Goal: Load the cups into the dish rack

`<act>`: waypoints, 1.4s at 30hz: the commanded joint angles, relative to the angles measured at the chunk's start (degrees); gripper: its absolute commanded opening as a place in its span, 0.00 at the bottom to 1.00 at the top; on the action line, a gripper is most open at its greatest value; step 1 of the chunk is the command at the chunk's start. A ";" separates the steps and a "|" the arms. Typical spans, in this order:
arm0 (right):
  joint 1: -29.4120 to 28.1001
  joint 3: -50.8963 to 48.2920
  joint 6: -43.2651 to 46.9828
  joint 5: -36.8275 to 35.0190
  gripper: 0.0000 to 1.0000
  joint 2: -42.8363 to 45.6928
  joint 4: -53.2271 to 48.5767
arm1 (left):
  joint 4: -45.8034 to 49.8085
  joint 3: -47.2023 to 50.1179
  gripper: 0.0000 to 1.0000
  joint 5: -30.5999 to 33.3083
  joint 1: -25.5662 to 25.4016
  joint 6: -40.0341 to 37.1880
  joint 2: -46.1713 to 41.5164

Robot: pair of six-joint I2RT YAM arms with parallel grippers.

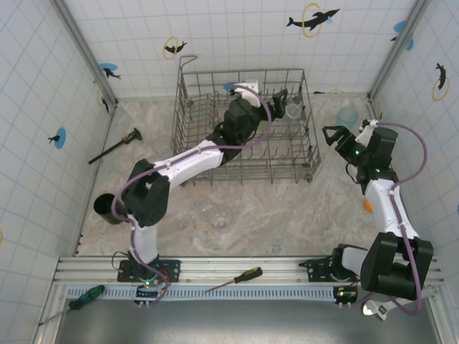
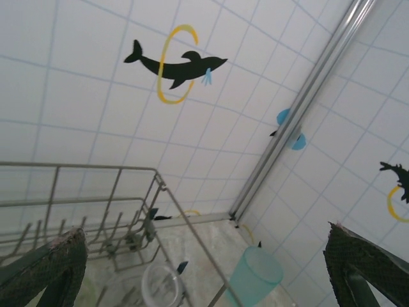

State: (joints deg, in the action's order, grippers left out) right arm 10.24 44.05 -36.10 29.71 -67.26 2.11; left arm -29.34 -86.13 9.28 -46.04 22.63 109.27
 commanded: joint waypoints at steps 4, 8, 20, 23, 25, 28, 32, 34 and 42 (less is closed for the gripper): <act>-0.55 6.47 1.37 -4.58 1.00 -3.96 -2.99 | 1.62 13.18 0.98 8.24 0.07 -3.46 -10.55; -1.86 11.62 3.33 -5.78 1.00 -7.51 -5.48 | 8.18 16.17 0.98 11.02 0.33 -3.59 -14.83; -5.83 35.57 13.03 -14.16 1.00 -24.32 -28.12 | 26.60 19.56 0.98 4.59 4.89 -1.19 -25.31; -6.84 42.52 14.95 -17.42 1.00 -29.30 -32.68 | 30.10 21.26 0.98 3.08 7.45 0.33 -27.96; -7.07 47.00 15.95 -19.81 1.00 -32.51 -35.36 | 31.62 22.27 0.98 3.01 8.38 1.40 -30.01; -7.16 53.53 16.77 -23.64 1.00 -37.30 -38.80 | 29.69 25.33 0.98 -0.04 8.78 0.82 -33.99; -7.09 60.76 17.72 -27.15 0.99 -43.12 -41.88 | 30.08 26.12 0.98 -0.46 8.86 0.41 -36.97; -6.94 64.71 18.25 -28.37 0.98 -46.39 -43.66 | 32.37 25.13 0.98 0.80 9.04 0.15 -37.20; -6.13 75.42 19.53 -32.53 0.97 -56.53 -48.83 | 36.92 24.56 0.98 3.61 9.85 -0.07 -39.05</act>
State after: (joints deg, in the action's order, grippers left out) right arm 3.51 115.81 -17.93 -0.10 -121.43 -42.44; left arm 4.80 -60.16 11.22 -36.77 22.74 71.75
